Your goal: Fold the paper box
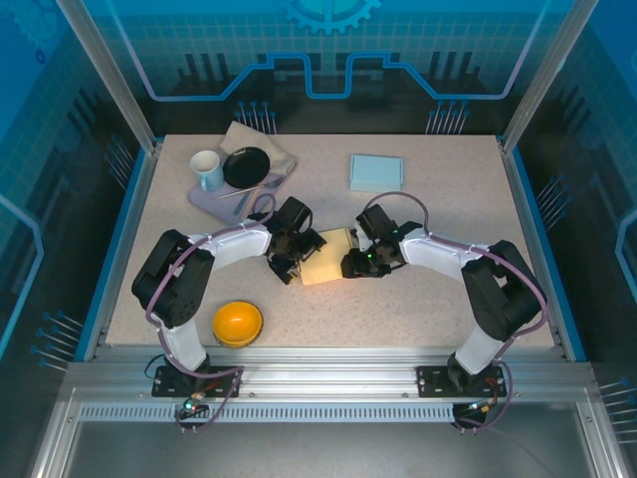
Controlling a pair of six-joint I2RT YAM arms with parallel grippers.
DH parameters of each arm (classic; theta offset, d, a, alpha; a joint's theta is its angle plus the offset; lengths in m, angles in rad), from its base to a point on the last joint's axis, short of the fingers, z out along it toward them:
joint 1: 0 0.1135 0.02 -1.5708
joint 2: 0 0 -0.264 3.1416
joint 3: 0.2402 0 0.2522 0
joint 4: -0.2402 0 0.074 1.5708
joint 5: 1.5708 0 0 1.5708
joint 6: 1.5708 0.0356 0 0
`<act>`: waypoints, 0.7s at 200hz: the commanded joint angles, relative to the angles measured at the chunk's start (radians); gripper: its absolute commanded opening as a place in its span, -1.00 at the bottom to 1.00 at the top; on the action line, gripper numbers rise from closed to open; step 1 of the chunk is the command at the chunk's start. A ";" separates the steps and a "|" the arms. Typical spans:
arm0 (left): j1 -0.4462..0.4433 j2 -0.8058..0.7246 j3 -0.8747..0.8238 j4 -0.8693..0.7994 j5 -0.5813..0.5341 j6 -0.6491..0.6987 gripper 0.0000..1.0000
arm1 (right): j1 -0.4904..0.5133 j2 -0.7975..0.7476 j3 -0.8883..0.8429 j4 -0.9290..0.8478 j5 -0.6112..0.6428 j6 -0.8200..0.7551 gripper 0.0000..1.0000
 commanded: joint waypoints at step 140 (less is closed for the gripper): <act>-0.019 0.059 -0.026 -0.121 -0.003 -0.018 0.97 | -0.003 -0.003 -0.124 0.209 0.048 -0.066 -0.07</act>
